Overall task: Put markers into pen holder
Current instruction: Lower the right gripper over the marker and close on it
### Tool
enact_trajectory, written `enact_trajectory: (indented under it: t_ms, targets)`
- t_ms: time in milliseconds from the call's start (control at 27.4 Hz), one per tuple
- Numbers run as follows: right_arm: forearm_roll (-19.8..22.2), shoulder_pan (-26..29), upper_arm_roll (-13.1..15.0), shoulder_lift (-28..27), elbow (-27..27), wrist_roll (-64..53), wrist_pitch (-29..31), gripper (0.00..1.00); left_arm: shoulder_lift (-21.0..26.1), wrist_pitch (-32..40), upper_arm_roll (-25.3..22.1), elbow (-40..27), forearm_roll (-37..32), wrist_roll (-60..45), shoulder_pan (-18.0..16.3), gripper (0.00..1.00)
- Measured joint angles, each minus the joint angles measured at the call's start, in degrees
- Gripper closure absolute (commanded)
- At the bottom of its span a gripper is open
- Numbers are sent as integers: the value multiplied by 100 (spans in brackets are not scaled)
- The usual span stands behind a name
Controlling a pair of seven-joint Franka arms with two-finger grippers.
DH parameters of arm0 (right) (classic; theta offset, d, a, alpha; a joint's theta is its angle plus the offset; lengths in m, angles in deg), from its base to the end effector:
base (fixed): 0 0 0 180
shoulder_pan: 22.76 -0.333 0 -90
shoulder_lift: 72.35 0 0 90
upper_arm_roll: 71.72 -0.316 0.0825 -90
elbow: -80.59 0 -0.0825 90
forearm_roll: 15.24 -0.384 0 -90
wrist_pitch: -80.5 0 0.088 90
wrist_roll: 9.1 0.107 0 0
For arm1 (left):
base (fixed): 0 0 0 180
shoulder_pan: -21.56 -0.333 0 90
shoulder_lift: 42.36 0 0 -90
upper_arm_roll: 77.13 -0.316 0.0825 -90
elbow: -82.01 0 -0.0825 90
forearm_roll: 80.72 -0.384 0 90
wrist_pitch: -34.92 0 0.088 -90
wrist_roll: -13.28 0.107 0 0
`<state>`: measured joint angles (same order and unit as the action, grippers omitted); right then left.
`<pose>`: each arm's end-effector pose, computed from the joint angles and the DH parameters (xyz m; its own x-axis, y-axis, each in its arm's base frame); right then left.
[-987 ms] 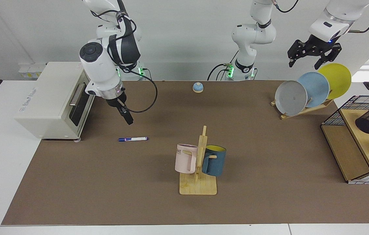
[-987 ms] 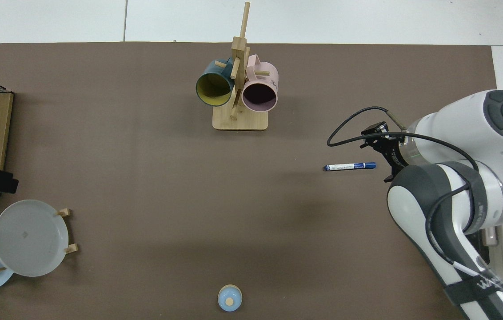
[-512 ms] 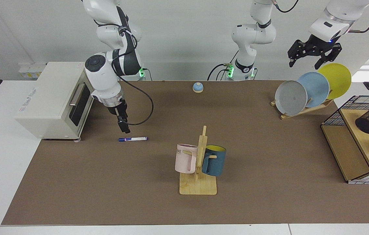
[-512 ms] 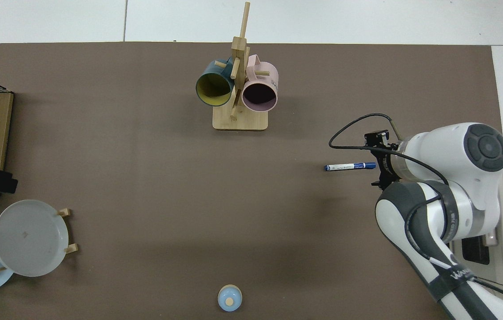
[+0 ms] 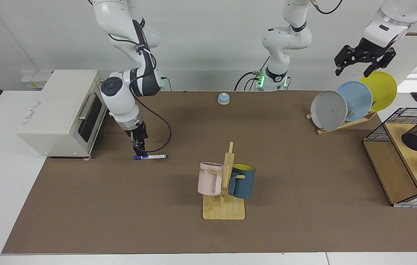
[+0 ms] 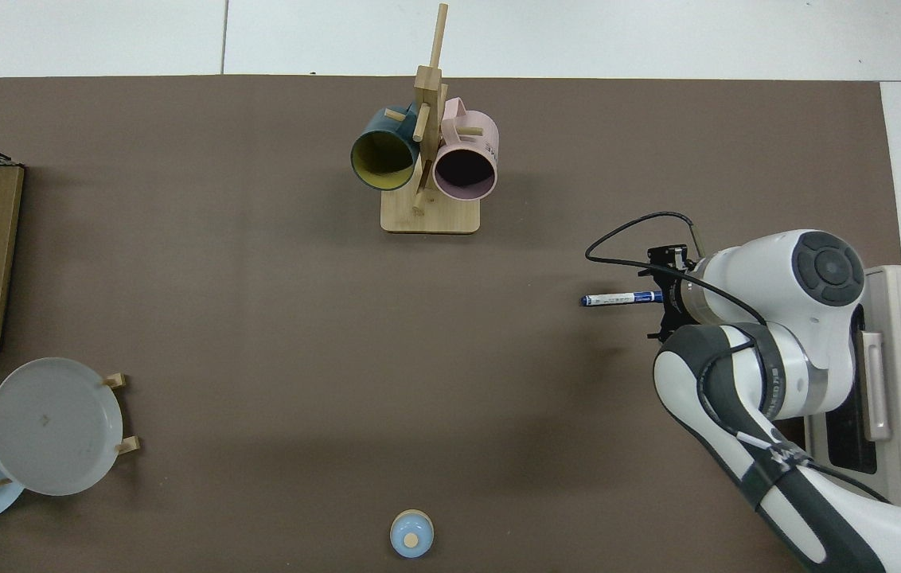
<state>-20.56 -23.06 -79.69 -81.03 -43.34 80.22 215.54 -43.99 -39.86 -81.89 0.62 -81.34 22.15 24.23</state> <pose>0.5543 0.0810 0.3314 0.0912 -0.9919 -0.0887 -0.9953 -0.0878 -0.0413 0.5147 0.0210 0.6864 0.9895 -0.1156 -0.0871 -0.1156 -0.9933 0.0052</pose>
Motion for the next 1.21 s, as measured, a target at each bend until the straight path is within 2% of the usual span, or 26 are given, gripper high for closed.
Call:
enact_trajectory:
  t_ms: [256,658,877,1206]
  targets:
    - [-3,-123,-16,-470,46,44,527,1,0,0,20,-6,0,0,0,0]
    - [6,-124,-7,-617,274,44,551,5,-1,3,21,-19,0,0,0,0]
    - [12,-68,16,-652,277,-32,551,20,-3,3,22,-27,0,0,0,0]
    - [12,6,29,-724,282,-89,551,49,-55,10,22,-114,0,-1,0,0]
